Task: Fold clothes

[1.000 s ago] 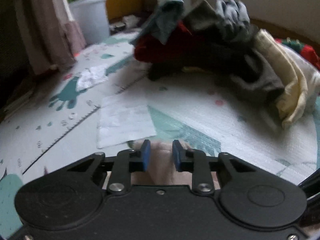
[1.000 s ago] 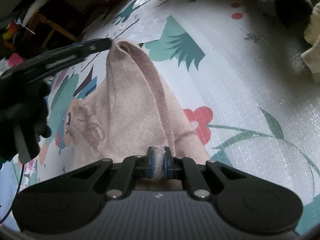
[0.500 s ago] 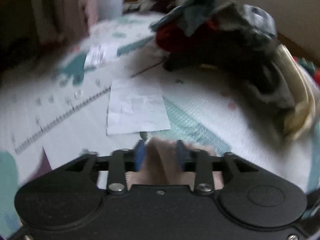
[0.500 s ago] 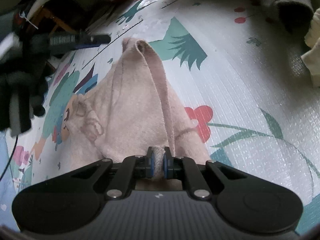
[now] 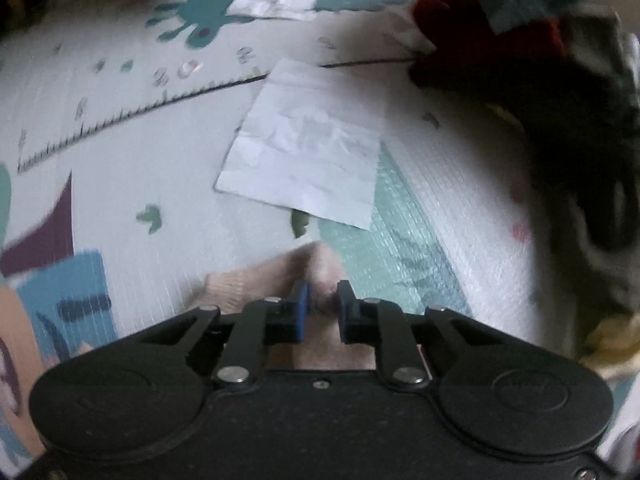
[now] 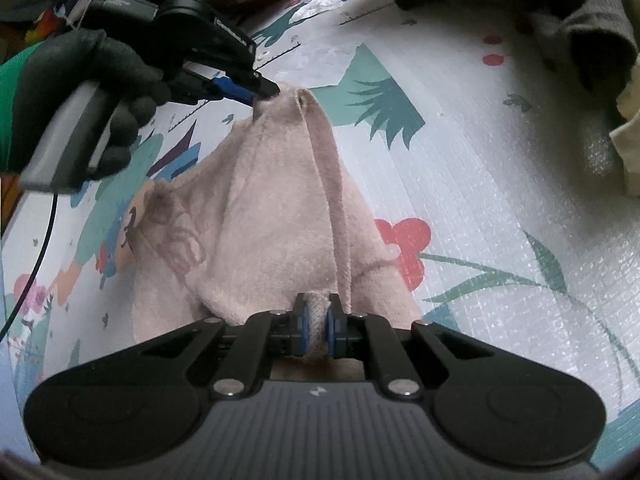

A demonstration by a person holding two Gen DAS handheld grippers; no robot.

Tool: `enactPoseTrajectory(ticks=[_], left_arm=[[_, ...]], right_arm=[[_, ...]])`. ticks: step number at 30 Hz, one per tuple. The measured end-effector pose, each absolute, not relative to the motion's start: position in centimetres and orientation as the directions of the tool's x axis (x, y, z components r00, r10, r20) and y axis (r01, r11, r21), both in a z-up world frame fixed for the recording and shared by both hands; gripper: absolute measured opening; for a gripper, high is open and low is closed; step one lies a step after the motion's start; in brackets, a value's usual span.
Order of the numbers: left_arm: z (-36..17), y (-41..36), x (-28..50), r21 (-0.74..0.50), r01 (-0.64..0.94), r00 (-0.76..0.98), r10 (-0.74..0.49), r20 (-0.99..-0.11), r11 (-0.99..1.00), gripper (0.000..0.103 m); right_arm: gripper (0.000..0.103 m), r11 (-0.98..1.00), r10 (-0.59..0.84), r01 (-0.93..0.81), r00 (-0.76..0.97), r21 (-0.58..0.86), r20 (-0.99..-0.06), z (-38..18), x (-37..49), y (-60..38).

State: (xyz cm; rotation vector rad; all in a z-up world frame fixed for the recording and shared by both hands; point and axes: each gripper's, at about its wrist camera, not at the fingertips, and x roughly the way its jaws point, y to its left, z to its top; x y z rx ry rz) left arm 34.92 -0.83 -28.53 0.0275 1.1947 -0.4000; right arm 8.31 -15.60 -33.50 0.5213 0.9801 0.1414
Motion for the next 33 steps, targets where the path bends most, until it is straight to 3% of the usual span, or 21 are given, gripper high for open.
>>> enactPoseTrajectory(ticks=[10,18,22,25,27,33], left_arm=[[-30.5,2.4,35.4,-0.235,0.183,0.337,-0.286,-0.897,0.955,0.015],[-25.8,2.7,33.7,-0.072,0.385,0.484,-0.268,-0.833,0.920,0.016],[-24.7,1.3,31.4,-0.128,0.658,0.400,-0.488,-0.776,0.742,0.016],[-27.1,-0.9,29.6,-0.027,0.755,0.350,-0.438,-0.828,0.655,0.016],[-29.7,-1.2,29.8,0.080,0.692,0.401,-0.291,-0.869,0.717,0.016],[-31.8,-0.4,29.8,0.089,0.626,0.431,-0.248,-0.868,0.775,0.018]], right_arm=[[0.011,0.890,0.268,0.152,0.587,0.429,-0.764,-33.0,7.7,-15.7],[0.011,0.883,0.273,0.162,0.588,0.441,-0.761,-33.0,7.8,-16.3],[0.011,0.884,0.273,0.158,0.591,0.441,-0.759,-33.1,7.9,-16.4],[0.011,0.884,0.270,0.156,0.599,0.441,-0.754,-33.1,7.8,-16.5],[0.011,0.892,0.261,0.149,0.600,0.426,-0.757,-33.0,7.8,-16.3],[0.010,0.928,0.223,0.126,0.565,0.350,-0.794,-33.6,8.3,-15.9]])
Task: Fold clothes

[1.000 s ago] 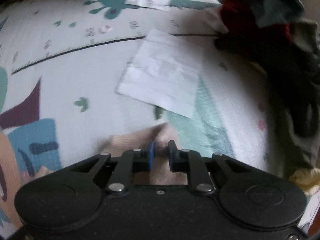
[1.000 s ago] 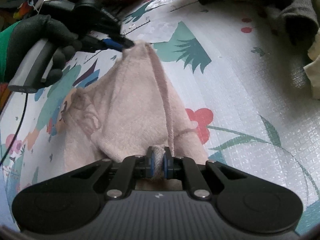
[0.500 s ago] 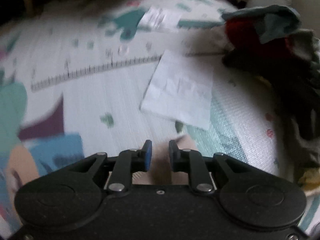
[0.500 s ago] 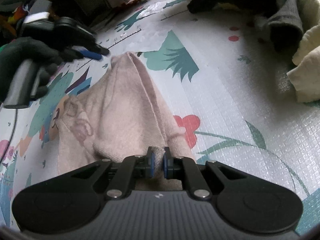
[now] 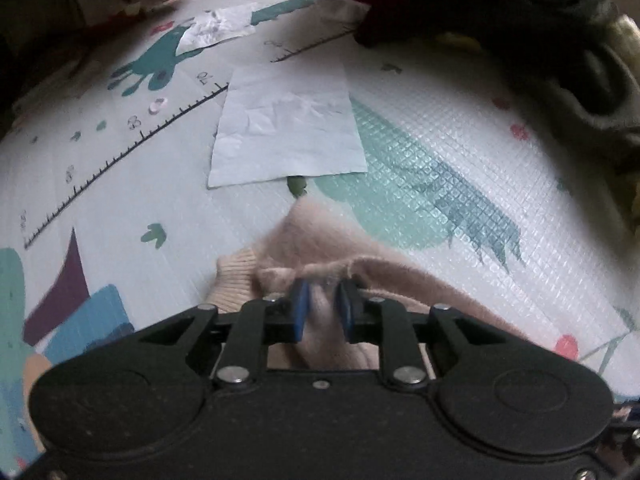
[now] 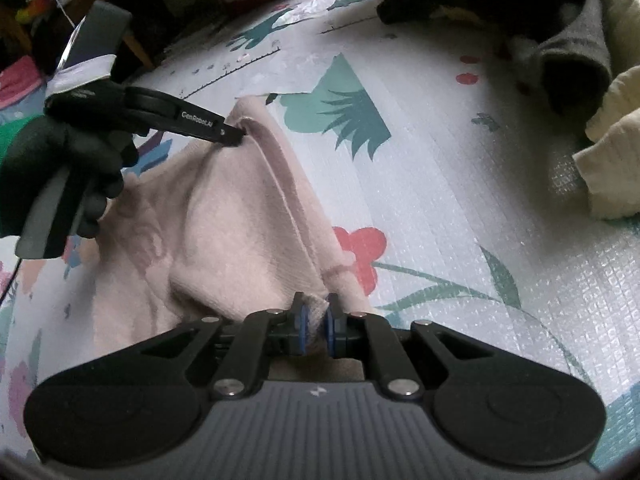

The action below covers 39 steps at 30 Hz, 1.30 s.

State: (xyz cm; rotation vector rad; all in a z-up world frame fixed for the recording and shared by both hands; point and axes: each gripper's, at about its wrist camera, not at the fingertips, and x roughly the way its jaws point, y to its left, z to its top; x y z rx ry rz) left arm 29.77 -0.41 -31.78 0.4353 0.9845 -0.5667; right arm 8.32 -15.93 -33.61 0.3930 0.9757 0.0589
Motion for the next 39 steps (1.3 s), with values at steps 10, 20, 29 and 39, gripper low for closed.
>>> enactPoseTrajectory(ticks=[10,20,29,39], left_arm=[[-25.7,0.5,26.4,0.069,0.746,0.419,-0.387,-0.821,0.662,0.028],[-32.0,2.4,19.3,-0.096,0.900,0.121,-0.453,-0.883,0.426,0.027],[-31.3,2.2,17.9,-0.018,0.879,0.226,-0.450,-0.864,0.476,0.030],[-25.8,6.3,20.5,0.013,0.810,0.294,-0.387,-0.874,0.587,0.040]], right_arm=[[0.036,0.974,0.102,0.076,0.695,0.213,-0.712,-30.6,5.9,-16.2],[0.022,0.978,0.204,-0.162,0.609,0.132,-0.766,-32.5,9.2,-12.1],[0.022,0.956,0.185,-0.293,0.625,-0.009,-0.758,-32.3,9.0,-11.8],[0.024,0.948,0.235,-0.315,0.582,0.051,-0.778,-27.1,15.2,-14.6]])
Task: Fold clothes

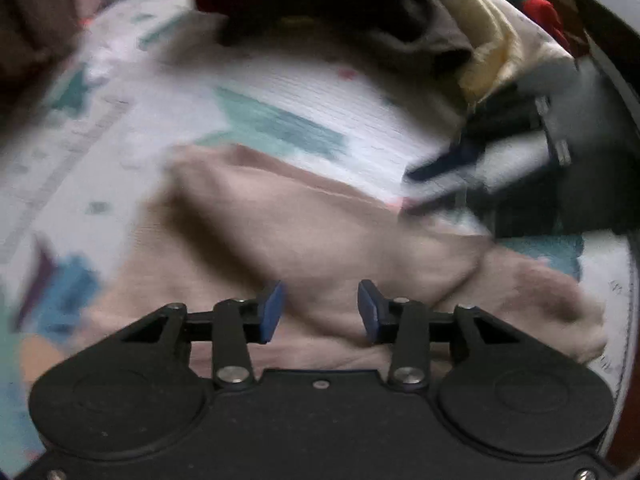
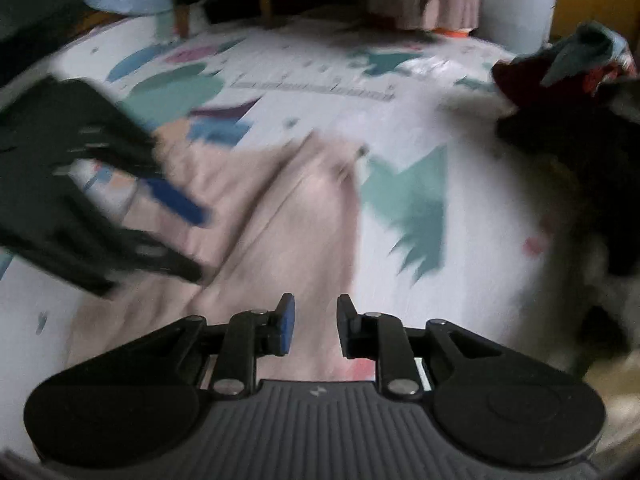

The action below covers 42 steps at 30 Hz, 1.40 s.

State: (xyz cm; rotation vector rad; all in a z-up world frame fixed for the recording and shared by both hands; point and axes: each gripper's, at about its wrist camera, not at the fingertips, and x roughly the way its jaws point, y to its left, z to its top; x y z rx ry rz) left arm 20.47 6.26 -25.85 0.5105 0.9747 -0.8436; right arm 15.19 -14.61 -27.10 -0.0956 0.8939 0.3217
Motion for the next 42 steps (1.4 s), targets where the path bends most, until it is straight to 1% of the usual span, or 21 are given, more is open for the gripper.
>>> enactPoseTrajectory(ticks=[3,5,7,10,12,16,19,20,21,22,25,26,28,29,31,33,34,37,39,40,42], left_arm=[[-23.6,12.1,22.8,0.006,0.695,0.368,-0.348,-0.862,0.719,0.040],[-23.5,16.3,23.6,-0.028,0.598,0.396,-0.326,-0.858,0.801,0.040],[-24.3,19.7,24.2,-0.084,0.495,0.408,-0.316,-0.857,0.865,0.040],[-26.2,23.0,24.4,-0.190,0.381,0.411,-0.350,-0.842,0.905,0.041],[-26.9,23.2,24.2,-0.229,0.372,0.410,-0.381,-0.829,0.899,0.041],[-27.7,20.9,23.9,-0.287,0.450,0.397,-0.477,-0.784,0.846,0.041],[-28.6,19.0,23.5,-0.311,0.488,0.415,-0.531,-0.739,0.815,0.041],[-29.2,18.3,23.5,-0.306,0.496,0.412,-0.530,-0.741,0.813,0.041],[-30.1,17.2,23.3,-0.247,0.511,0.415,-0.488,-0.768,0.823,0.041],[-31.0,16.1,23.1,-0.175,0.528,0.422,-0.435,-0.796,0.831,0.041],[-32.7,13.9,22.0,0.001,0.576,0.468,-0.328,-0.821,0.818,0.043],[-32.6,13.7,22.1,0.004,0.565,0.464,-0.314,-0.828,0.825,0.043],[-31.8,13.8,22.5,-0.014,0.578,0.441,-0.327,-0.836,0.816,0.043],[-31.2,13.9,22.7,-0.020,0.594,0.435,-0.342,-0.833,0.804,0.043],[-29.6,14.8,23.0,-0.039,0.566,0.487,-0.372,-0.790,0.824,0.043],[-29.0,15.2,23.5,-0.053,0.532,0.521,-0.376,-0.766,0.845,0.043],[-29.2,15.0,23.6,-0.031,0.530,0.530,-0.359,-0.768,0.847,0.043],[-30.6,14.4,23.8,0.020,0.537,0.525,-0.315,-0.791,0.843,0.043],[-32.4,13.8,23.9,0.043,0.537,0.489,-0.270,-0.829,0.842,0.044],[-32.7,14.1,24.2,0.012,0.516,0.480,-0.277,-0.832,0.856,0.045],[-32.6,15.2,25.6,-0.091,0.459,0.430,-0.311,-0.848,0.884,0.047]], right_arm=[[0.024,0.916,0.258,-0.402,0.582,0.002,-0.771,-24.5,19.0,-15.4],[0.024,0.888,0.270,-0.459,0.565,-0.025,-0.780,-23.3,22.0,-15.7],[0.024,0.870,0.281,-0.493,0.552,-0.035,-0.786,-22.9,24.1,-15.7],[0.024,0.856,0.308,-0.517,0.517,-0.005,-0.799,-24.3,27.3,-15.6],[0.024,0.836,0.328,-0.549,0.491,0.005,-0.807,-25.8,28.7,-15.1],[0.021,0.771,0.410,-0.636,0.452,0.036,-0.792,-28.5,29.1,-13.3],[0.021,0.747,0.434,-0.664,0.447,0.035,-0.782,-30.2,29.6,-12.2],[0.021,0.742,0.430,-0.669,0.439,0.032,-0.789,-31.0,29.8,-11.8],[0.020,0.738,0.425,-0.674,0.429,0.030,-0.797,-31.8,30.1,-11.5],[0.020,0.720,0.400,-0.694,0.427,-0.010,-0.811,-32.9,29.9,-10.7],[0.021,0.643,0.370,-0.749,0.486,-0.159,-0.792,-33.7,28.2,-8.9],[0.021,0.634,0.362,-0.755,0.481,-0.168,-0.798,-33.5,28.3,-8.7],[0.020,0.645,0.373,-0.754,0.454,-0.125,-0.809,-32.6,28.8,-9.1],[0.020,0.657,0.401,-0.747,0.461,-0.101,-0.792,-31.7,28.8,-9.7],[0.020,0.668,0.454,-0.741,0.485,-0.075,-0.747,-29.9,28.6,-10.6],[0.020,0.669,0.453,-0.736,0.511,-0.100,-0.730,-29.3,28.6,-10.6],[0.020,0.673,0.446,-0.732,0.518,-0.108,-0.730,-29.3,28.6,-10.3],[0.020,0.692,0.420,-0.716,0.507,-0.096,-0.752,-30.9,28.8,-9.0],[0.022,0.684,0.362,-0.720,0.472,-0.115,-0.803,-33.2,28.6,-7.5],[0.022,0.677,0.360,-0.722,0.493,-0.142,-0.792,-33.7,28.1,-7.2],[0.022,0.681,0.353,-0.716,0.504,-0.153,-0.788,-33.8,28.0,-6.8]])
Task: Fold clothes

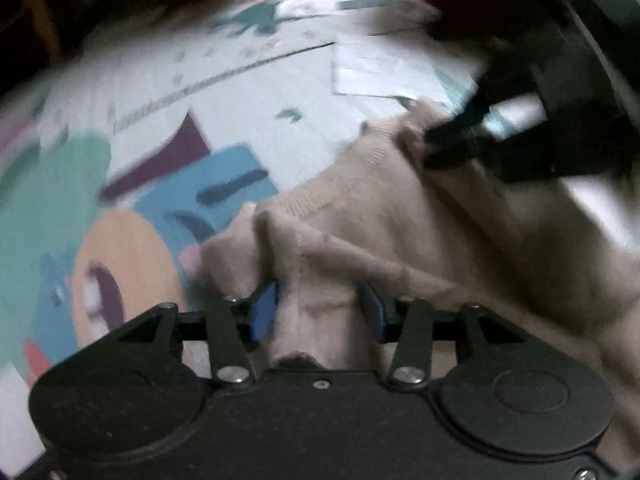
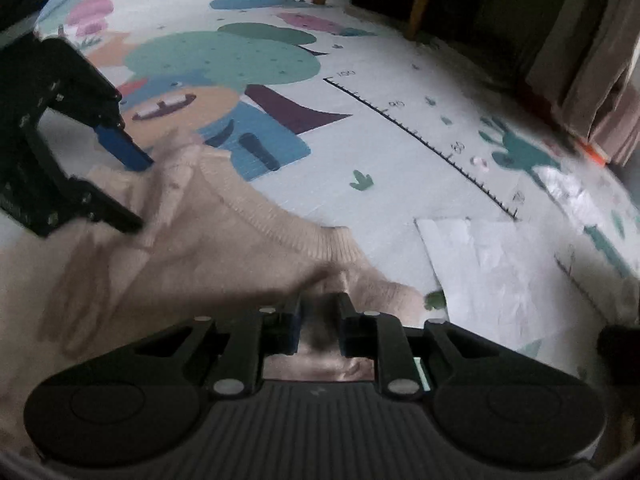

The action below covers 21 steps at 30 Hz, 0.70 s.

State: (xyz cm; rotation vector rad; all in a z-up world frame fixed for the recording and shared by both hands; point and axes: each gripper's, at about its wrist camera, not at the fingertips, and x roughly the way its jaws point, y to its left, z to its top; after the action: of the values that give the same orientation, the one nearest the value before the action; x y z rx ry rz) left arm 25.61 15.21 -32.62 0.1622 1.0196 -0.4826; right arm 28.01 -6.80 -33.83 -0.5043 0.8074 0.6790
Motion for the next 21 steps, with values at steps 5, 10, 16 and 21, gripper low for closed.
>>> enactPoseTrajectory(ticks=[5,10,16,21], left_arm=[[-30.6,16.8,25.7,-0.143,0.446,0.440,-0.356,-0.824,0.883,0.054],[-29.8,19.0,25.9,-0.170,0.392,0.464,-0.354,-0.812,0.904,0.062],[-31.0,21.3,27.8,-0.287,0.292,0.429,-0.393,-0.813,0.913,0.071],[-32.4,22.7,29.0,-0.357,0.208,0.421,-0.412,-0.808,0.911,0.071]], right_arm=[[0.023,0.659,0.417,-0.748,0.456,-0.085,-0.786,-31.7,29.0,-8.6],[0.051,0.685,0.417,-0.724,0.480,-0.081,-0.772,-30.1,30.6,-11.6],[0.076,0.746,0.445,-0.664,0.440,0.051,-0.780,-30.6,33.0,-13.4],[0.076,0.765,0.491,-0.616,0.365,0.190,-0.791,-32.4,34.6,-13.7]])
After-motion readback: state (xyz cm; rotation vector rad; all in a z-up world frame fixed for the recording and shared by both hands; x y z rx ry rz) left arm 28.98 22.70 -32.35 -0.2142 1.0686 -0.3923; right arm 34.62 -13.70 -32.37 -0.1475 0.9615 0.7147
